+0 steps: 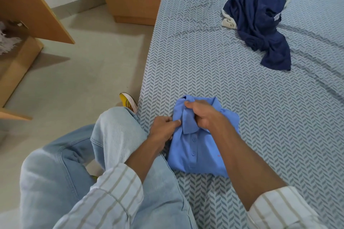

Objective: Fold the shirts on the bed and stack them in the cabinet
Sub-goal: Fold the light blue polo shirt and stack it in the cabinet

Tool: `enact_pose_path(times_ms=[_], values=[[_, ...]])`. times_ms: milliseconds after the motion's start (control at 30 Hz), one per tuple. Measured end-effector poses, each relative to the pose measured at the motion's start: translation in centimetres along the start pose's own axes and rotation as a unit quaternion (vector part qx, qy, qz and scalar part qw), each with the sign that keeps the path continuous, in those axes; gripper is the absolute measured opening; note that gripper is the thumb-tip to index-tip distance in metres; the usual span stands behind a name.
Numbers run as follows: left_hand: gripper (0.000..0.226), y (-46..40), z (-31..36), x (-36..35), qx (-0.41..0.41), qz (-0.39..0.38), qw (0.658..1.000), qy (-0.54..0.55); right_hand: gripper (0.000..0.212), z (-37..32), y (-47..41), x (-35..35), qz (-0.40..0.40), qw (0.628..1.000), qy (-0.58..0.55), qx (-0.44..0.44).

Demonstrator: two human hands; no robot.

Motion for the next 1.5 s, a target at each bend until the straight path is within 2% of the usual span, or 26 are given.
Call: enact_pose_path(times_ms=[133,233,300,367,433,500,533,600,733,800,833,900,933,1000,1067,1100,1200,1300,1400,1500], values=[[0.032,-0.1,-0.2,0.1,0.007,0.015,0.999,-0.037,0.040,-0.5,-0.2,-0.3,0.017,0.991,0.115,0.063],[0.033,-0.3,-0.6,0.4,0.014,0.028,0.997,-0.064,0.044,-1.8,1.1,0.2,-0.018,0.959,0.248,0.135],[0.034,-0.4,-0.7,0.4,0.013,0.040,0.996,-0.079,0.035,-2.8,2.0,1.9,-0.028,0.911,0.356,0.207],[0.034,-0.5,-0.8,0.3,0.011,0.044,0.995,-0.089,0.020,-3.4,2.4,4.2,-0.036,0.848,0.476,0.230],[0.036,-0.6,-0.8,0.2,0.012,0.047,0.994,-0.098,0.024,-3.3,2.3,6.4,-0.039,0.769,0.601,0.214],[0.038,-0.8,-1.0,0.1,0.016,0.048,0.994,-0.102,0.027,-3.1,2.0,7.8,-0.036,0.697,0.678,0.230],[0.039,-0.9,-1.0,0.1,0.017,0.049,0.993,-0.102,0.026,-3.2,1.9,8.1,-0.037,0.670,0.700,0.246],[0.039,-0.8,-1.0,0.0,0.010,0.053,0.992,-0.115,0.024,-3.6,1.7,8.7,-0.028,0.650,0.718,0.248],[0.037,-0.5,-0.7,0.1,0.004,0.064,0.987,-0.144,0.027,-4.4,0.9,9.5,-0.014,0.671,0.709,0.217],[0.036,-0.5,-0.7,0.1,0.004,0.067,0.987,-0.144,0.020,-3.9,0.5,9.6,-0.026,0.682,0.702,0.203],[0.035,-0.5,-0.7,0.0,0.002,0.068,0.987,-0.145,0.018,-3.7,0.2,9.8,-0.025,0.705,0.677,0.210],[0.033,-0.5,-0.7,0.0,-0.002,0.071,0.988,-0.140,0.032,-3.2,0.0,10.6,0.008,0.786,0.558,0.267],[0.033,-0.4,-0.7,0.1,-0.003,0.073,0.989,-0.131,0.039,-3.0,0.0,11.2,0.045,0.823,0.477,0.305],[0.033,-0.2,-0.6,0.1,-0.008,0.064,0.990,-0.125,0.044,-1.6,0.1,13.4,0.146,0.867,0.342,0.332],[0.035,-0.1,-0.8,0.1,-0.008,0.023,0.991,-0.134,0.051,0.9,0.8,15.0,0.227,0.892,0.271,0.281],[0.040,0.1,-1.0,0.0,-0.006,-0.003,0.989,-0.146,0.056,2.2,1.5,15.4,0.243,0.902,0.250,0.255],[0.069,0.7,-1.7,0.0,-0.018,-0.062,0.973,-0.223,0.068,5.9,3.9,15.2,0.216,0.946,0.158,0.181],[0.101,1.5,-1.6,0.2,-0.025,-0.089,0.954,-0.284,0.070,8.6,6.3,14.6,0.193,0.964,0.106,0.150],[0.093,2.3,-2.0,0.5,0.000,-0.110,0.946,-0.305,0.069,10.4,8.4,13.8,0.195,0.960,0.110,0.170],[0.086,2.5,-2.2,0.9,0.023,-0.111,0.948,-0.298,0.059,12.3,9.5,13.1,0.148,0.972,0.071,0.167]])
Point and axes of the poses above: each hand's wrist, its own y-axis away from the middle knuckle, its own x-axis out of the back of the hand, z = x × y, the point moved 4 cm from there along -y, towards the middle knuckle, and after that the axes turned 7 degrees about -y, right-handed, at the moved point
